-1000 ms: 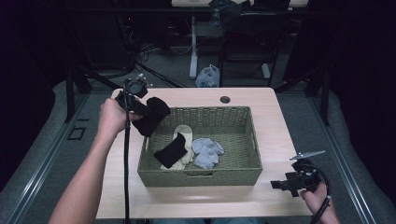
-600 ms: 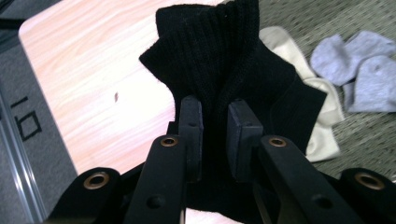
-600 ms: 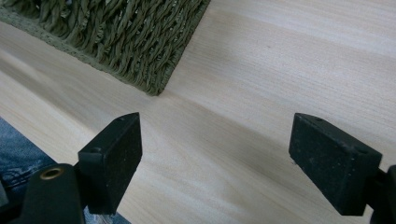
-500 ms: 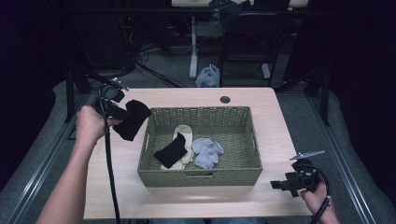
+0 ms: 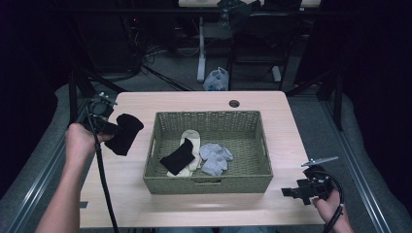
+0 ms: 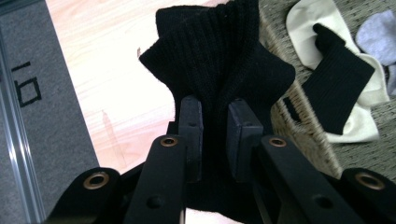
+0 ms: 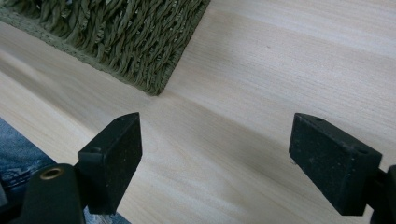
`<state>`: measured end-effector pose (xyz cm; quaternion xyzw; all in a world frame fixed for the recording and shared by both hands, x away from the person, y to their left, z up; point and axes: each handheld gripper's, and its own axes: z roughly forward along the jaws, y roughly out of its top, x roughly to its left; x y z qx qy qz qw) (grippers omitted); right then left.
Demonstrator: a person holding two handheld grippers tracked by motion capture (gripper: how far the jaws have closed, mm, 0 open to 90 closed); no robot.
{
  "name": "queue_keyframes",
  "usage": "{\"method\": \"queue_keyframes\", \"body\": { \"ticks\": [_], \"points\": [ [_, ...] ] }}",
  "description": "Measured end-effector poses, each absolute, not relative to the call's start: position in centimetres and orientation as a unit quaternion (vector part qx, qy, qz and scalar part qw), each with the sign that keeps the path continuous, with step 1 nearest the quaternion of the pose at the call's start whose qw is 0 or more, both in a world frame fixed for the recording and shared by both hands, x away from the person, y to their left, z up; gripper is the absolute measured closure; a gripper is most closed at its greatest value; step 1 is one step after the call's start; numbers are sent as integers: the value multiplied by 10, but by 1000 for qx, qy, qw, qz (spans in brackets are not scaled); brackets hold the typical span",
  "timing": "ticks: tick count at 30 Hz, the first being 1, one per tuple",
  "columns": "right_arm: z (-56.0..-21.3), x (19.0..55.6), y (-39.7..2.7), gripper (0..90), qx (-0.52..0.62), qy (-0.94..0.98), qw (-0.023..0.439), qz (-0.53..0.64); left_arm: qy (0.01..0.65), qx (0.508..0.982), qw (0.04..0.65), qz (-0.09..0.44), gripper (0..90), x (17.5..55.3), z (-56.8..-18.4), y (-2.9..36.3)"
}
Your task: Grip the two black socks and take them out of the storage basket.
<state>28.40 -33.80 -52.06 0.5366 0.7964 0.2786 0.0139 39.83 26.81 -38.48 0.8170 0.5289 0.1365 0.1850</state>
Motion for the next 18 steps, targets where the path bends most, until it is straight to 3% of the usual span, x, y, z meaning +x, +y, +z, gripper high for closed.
{"method": "queue_keyframes", "body": {
  "ticks": [18],
  "points": [
    [-521, 284, -338, 171, 536, 798, 16, 275, 557, 801, 171, 138, 786, 383, -422, 286]
  ]
}}
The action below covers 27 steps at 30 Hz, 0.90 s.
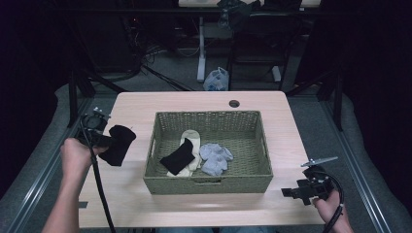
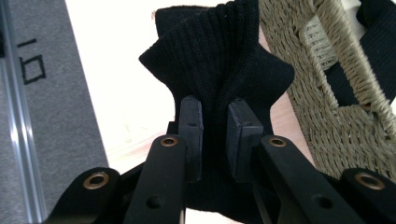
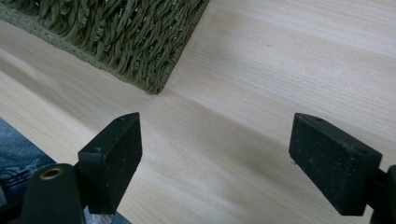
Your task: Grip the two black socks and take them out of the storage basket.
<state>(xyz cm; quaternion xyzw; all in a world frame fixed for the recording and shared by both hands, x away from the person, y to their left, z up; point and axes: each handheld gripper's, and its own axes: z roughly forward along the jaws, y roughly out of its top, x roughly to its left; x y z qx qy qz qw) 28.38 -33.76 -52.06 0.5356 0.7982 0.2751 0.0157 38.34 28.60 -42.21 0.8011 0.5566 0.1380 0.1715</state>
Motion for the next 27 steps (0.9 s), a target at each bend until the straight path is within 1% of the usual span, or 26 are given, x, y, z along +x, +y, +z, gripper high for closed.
{"method": "queue_keyframes", "body": {
  "ticks": [19, 27],
  "points": [
    [-521, 284, -337, 171, 536, 798, 16, 274, 574, 790, 177, 118, 785, 378, -469, 285],
    [-521, 284, -337, 171, 535, 799, 14, 274, 581, 784, 190, 109, 784, 375, -485, 285]
  ]
}}
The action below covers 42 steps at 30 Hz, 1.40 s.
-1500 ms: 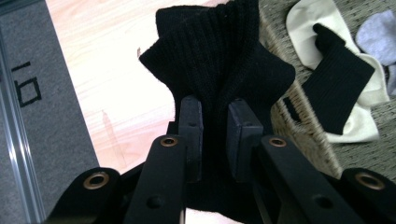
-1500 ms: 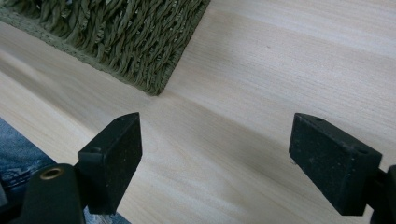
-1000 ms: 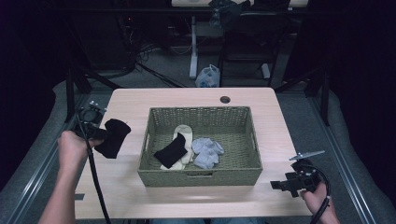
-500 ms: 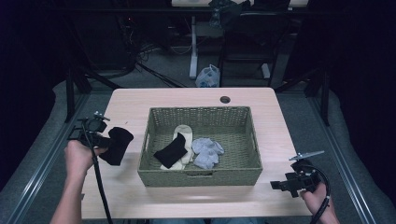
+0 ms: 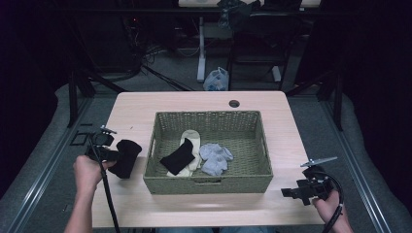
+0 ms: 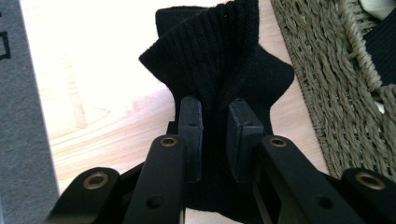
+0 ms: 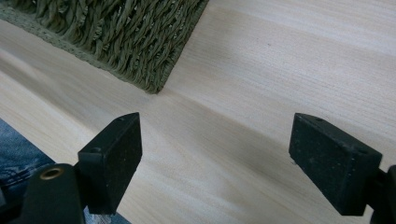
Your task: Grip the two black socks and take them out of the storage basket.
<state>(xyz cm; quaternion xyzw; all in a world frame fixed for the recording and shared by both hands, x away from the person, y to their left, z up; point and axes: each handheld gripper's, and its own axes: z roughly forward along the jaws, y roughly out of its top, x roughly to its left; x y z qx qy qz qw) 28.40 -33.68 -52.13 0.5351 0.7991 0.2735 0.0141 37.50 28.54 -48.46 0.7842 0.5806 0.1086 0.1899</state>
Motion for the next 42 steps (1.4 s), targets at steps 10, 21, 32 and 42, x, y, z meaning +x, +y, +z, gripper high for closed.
{"method": "queue_keyframes", "body": {
  "ticks": [10, 21, 32, 42],
  "points": [
    [-521, 284, -337, 171, 535, 798, 13, 278, 590, 781, 180, 99, 783, 372, -502, 291],
    [-521, 284, -337, 171, 533, 798, 13, 279, 596, 785, 150, 79, 772, 375, -522, 295],
    [-520, 284, -337, 170, 534, 798, 14, 279, 616, 767, 173, 48, 342, 377, -524, 304],
    [-520, 284, -337, 170, 539, 794, 16, 280, 578, 772, 234, 127, 28, 369, -440, 274]
  ]
}}
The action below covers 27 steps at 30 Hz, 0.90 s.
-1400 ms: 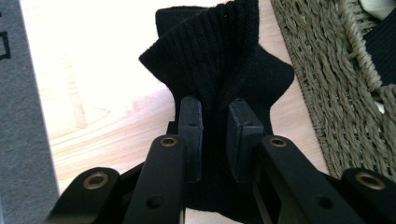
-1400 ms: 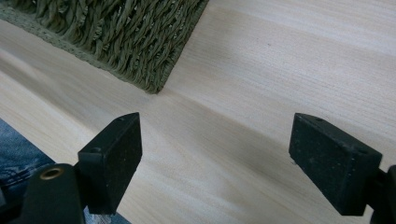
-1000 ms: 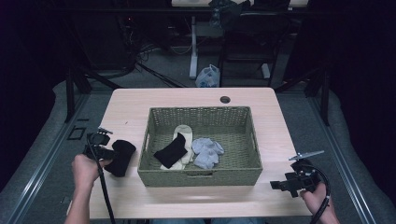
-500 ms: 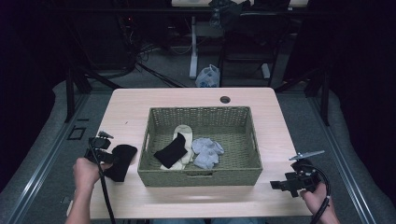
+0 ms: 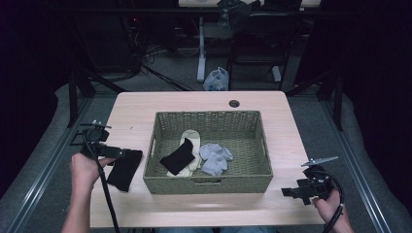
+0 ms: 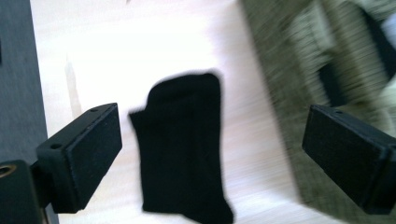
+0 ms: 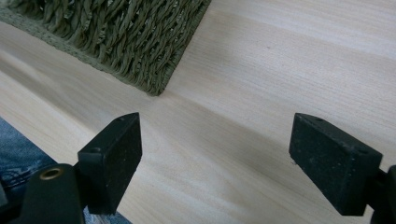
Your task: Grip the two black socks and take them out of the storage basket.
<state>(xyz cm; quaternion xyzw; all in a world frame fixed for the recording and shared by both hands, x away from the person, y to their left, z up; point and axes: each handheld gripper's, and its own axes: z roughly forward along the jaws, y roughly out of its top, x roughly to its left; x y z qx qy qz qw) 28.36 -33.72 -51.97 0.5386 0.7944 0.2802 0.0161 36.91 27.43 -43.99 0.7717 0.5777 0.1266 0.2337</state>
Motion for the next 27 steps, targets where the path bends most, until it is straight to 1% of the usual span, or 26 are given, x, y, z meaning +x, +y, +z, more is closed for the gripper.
{"method": "queue_keyframes", "body": {
  "ticks": [3, 6, 12, 20, 27],
  "points": [
    [-520, 283, -337, 170, 538, 795, 16, 281, 556, 785, 238, 134, 21, 374, -419, 256],
    [-520, 284, -337, 170, 538, 795, 15, 281, 539, 794, 245, 138, 19, 382, -407, 240],
    [-520, 283, -337, 170, 537, 795, 14, 281, 502, 820, 240, 134, 0, 398, -399, 199],
    [-520, 283, -338, 170, 532, 797, 15, 284, 472, 845, 225, 118, 3, 417, -413, 155],
    [-520, 283, -339, 170, 533, 797, 14, 284, 453, 863, 201, 100, 46, 430, -437, 127]
  ]
}}
